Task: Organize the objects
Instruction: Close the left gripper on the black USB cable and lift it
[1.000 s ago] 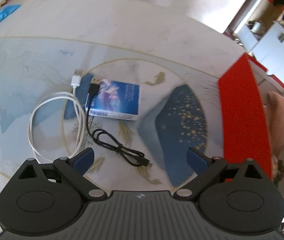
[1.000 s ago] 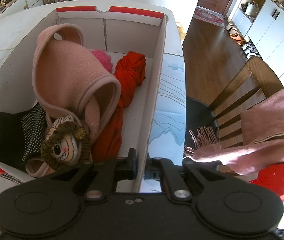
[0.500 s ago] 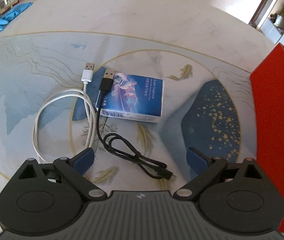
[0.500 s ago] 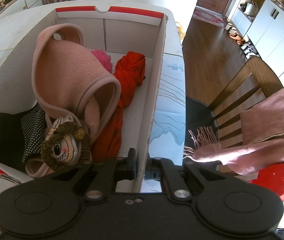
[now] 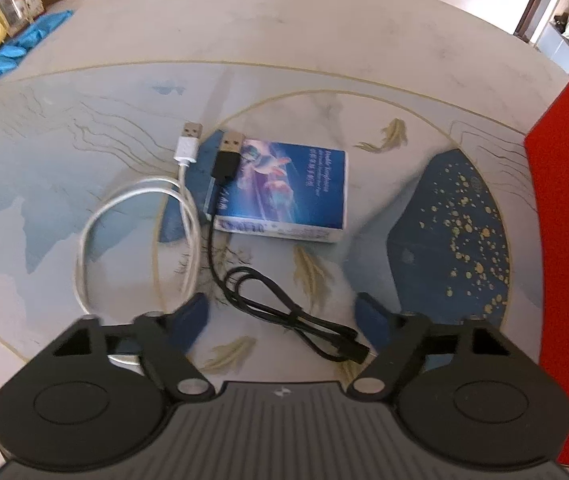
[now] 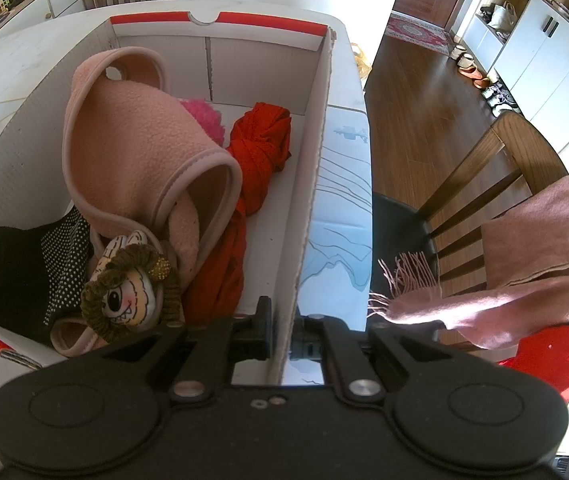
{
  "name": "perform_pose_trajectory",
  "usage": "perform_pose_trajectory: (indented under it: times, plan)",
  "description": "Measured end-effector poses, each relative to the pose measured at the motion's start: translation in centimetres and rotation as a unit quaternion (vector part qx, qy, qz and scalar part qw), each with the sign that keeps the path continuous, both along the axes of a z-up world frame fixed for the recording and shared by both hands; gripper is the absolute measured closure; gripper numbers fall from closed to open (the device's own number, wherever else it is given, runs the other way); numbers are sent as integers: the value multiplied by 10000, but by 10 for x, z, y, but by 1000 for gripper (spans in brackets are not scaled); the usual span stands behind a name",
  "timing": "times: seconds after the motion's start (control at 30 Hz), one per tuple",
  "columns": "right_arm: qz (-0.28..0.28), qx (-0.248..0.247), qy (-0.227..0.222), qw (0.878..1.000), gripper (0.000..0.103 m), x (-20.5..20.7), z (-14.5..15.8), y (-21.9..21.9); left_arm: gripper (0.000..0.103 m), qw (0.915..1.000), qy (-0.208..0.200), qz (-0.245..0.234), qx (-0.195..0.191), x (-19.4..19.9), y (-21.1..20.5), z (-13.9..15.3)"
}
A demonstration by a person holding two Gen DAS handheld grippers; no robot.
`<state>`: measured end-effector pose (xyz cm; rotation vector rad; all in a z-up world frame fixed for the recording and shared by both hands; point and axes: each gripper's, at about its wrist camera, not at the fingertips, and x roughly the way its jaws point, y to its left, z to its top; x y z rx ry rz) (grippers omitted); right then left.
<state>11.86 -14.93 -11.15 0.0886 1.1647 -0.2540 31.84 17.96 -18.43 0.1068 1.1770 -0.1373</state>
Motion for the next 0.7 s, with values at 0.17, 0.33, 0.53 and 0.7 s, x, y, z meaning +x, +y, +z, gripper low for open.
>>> perform_pose_trajectory:
  times: [0.17, 0.33, 0.53, 0.7]
  plan:
    - [-8, -1, -2, 10000, 97, 0, 0, 0, 69, 10000, -37, -72, -8, -1, 3, 5]
    - [-10, -2, -3, 10000, 97, 0, 0, 0, 80, 9997, 12, -178, -156, -5, 10, 6]
    - [-14, -6, -1, 10000, 97, 0, -1, 0, 83, 9984, -78, -371, -408, -18, 20, 15]
    - [-8, -11, -2, 10000, 97, 0, -1, 0, 84, 9965, -172, -565, -584, -27, 25, 30]
